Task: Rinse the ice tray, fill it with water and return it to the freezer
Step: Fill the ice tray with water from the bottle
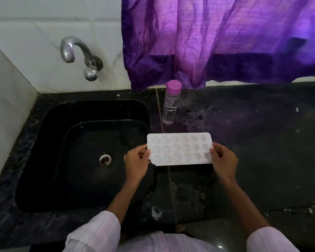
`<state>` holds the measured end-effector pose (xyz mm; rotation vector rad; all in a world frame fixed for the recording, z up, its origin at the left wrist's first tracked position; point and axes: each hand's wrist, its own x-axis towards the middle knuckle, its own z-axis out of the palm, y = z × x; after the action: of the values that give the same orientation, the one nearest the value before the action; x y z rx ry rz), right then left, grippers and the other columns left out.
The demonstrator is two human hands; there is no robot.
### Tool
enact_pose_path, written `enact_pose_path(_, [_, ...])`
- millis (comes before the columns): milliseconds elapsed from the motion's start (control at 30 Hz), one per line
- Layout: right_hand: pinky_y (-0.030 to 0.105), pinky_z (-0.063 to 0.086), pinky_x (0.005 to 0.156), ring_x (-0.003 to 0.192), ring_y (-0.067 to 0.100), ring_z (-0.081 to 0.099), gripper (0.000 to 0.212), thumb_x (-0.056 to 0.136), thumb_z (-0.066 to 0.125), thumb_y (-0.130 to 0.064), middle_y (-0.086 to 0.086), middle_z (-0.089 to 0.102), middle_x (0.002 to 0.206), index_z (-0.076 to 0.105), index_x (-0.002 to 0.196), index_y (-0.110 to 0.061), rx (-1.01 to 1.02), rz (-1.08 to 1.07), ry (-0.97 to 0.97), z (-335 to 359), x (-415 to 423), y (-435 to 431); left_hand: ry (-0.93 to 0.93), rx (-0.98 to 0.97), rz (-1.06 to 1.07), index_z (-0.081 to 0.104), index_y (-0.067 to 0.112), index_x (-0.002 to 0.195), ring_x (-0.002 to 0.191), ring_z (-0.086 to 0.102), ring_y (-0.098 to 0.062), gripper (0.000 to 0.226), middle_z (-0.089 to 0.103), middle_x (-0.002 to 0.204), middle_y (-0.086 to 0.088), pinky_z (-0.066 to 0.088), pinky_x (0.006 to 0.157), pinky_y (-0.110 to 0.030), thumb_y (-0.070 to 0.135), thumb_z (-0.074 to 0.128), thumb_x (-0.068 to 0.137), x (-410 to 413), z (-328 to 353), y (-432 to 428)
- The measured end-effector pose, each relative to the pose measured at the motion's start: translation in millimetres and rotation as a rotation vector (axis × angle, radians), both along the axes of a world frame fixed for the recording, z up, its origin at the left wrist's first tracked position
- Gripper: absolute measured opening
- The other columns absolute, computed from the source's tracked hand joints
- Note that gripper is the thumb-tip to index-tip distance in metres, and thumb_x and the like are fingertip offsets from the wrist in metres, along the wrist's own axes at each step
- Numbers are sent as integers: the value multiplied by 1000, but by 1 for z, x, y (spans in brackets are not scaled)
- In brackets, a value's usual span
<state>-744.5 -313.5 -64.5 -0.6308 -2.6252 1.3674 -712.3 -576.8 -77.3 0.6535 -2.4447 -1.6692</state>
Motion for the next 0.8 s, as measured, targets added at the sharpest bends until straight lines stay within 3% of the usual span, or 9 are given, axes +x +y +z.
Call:
enact_pose_path(200, [19, 41, 92, 102, 15, 66, 30, 96, 60, -12, 5, 73, 117, 69, 125, -9, 33, 149, -43, -10, -14, 33, -37, -126, 87, 74, 11, 116, 78, 71, -13, 25, 78, 93, -5, 60, 87, -40, 8, 65, 93, -4, -5, 39])
enact_pose_path(333, [18, 40, 92, 105, 18, 67, 31, 95, 62, -11, 7, 73, 117, 70, 125, -7, 20, 189, -50, -18, -18, 40, -63, -227, 104, 74, 9, 115, 81, 66, -6, 24, 78, 99, -7, 45, 77, -2, 8, 64, 94, 1, -8, 48])
enact_pose_path(367, [18, 40, 93, 107, 19, 68, 31, 95, 62, -11, 7, 73, 117, 69, 125, -7, 17, 193, -50, -20, -19, 41, -69, -234, 116, 75, 9, 115, 81, 66, -6, 24, 78, 99, -6, 41, 74, 3, 8, 64, 94, 1, -9, 50])
enact_pose_path(500, [25, 46, 93, 104, 23, 69, 31, 95, 64, -13, 10, 73, 114, 68, 125, -7, -7, 177, -18, -20, -20, 42, -96, -231, 122, 74, 11, 116, 89, 70, -9, 24, 77, 102, -5, 48, 87, -15, 12, 64, 94, 2, -10, 48])
enact_pose_path(600, [34, 52, 93, 104, 26, 68, 33, 94, 66, -18, 11, 71, 116, 67, 126, -10, 17, 168, 85, -10, -24, 32, -65, -288, 170, 71, 8, 118, 96, 69, -17, 25, 75, 109, -8, 42, 86, -15, 14, 63, 95, 2, -8, 44])
enact_pose_path(733, [26, 51, 93, 108, 13, 64, 42, 91, 73, -19, 1, 67, 125, 63, 131, -13, -149, 351, 148, 20, -57, -5, 64, -324, 183, 72, 10, 113, 86, 62, -7, 20, 72, 105, -6, 49, 81, -21, 12, 63, 95, -9, 11, 37])
enact_pose_path(800, [26, 52, 96, 112, 13, 63, 53, 87, 77, -19, 3, 64, 130, 58, 136, -10, -229, 450, 174, 32, -83, -32, 141, -321, 165, 73, 11, 112, 81, 61, -1, 20, 71, 102, -2, 51, 81, -16, 11, 64, 95, -20, 26, 34])
